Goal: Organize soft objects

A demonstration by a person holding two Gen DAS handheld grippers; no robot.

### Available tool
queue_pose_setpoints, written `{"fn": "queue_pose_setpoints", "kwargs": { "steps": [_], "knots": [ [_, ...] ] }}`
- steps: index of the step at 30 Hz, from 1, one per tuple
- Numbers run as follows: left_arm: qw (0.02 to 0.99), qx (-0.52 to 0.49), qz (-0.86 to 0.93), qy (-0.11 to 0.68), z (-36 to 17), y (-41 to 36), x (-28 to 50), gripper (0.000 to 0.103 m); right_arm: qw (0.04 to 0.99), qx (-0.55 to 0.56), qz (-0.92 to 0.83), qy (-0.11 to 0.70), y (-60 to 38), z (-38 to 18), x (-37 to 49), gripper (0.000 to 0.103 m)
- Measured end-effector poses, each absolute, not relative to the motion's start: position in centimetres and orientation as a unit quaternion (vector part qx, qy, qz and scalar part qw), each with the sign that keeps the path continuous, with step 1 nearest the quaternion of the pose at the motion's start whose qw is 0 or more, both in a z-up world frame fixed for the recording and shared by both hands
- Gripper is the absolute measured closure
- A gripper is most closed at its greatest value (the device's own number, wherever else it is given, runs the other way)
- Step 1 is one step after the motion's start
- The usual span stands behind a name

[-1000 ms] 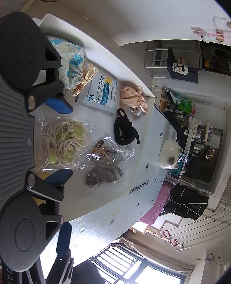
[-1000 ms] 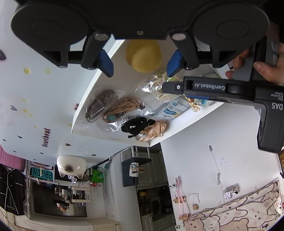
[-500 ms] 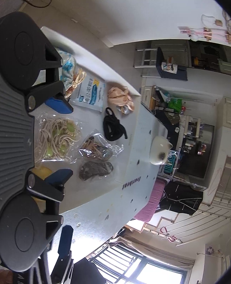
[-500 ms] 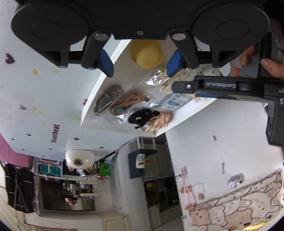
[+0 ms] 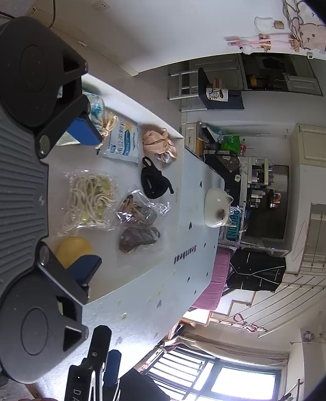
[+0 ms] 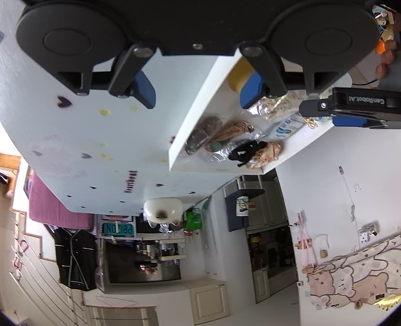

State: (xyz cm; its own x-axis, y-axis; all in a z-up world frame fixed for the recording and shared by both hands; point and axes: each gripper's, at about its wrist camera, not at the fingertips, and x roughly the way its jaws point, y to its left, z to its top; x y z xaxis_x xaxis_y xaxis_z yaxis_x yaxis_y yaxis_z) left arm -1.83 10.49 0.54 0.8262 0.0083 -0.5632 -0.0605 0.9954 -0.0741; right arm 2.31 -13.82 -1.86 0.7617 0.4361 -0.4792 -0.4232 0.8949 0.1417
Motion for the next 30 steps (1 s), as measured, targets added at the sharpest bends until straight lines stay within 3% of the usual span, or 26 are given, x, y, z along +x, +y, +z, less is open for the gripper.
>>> {"fn": "queue_pose_setpoints", "kwargs": {
  "steps": [4,20,30],
  "knots": [
    [0.955,-0.042,0.018,0.293,0.3,10.5,-2.7,0.0,0.942,0.012,0.217,0.257,-14.2,-2.2,1.3,0.023],
    [0.952,-0.031,0.038,0.302,-0.8,10.8,-4.9,0.0,0.958,-0.001,0.175,0.227,-14.7,-2.8,-1.1,0.0],
    [0.954,-0.031,0.028,0.295,-0.8,10.5,-5.4,0.0,0.959,-0.004,0.162,0.233,-14.9,-3.3,-1.2,0.0]
  ]
}}
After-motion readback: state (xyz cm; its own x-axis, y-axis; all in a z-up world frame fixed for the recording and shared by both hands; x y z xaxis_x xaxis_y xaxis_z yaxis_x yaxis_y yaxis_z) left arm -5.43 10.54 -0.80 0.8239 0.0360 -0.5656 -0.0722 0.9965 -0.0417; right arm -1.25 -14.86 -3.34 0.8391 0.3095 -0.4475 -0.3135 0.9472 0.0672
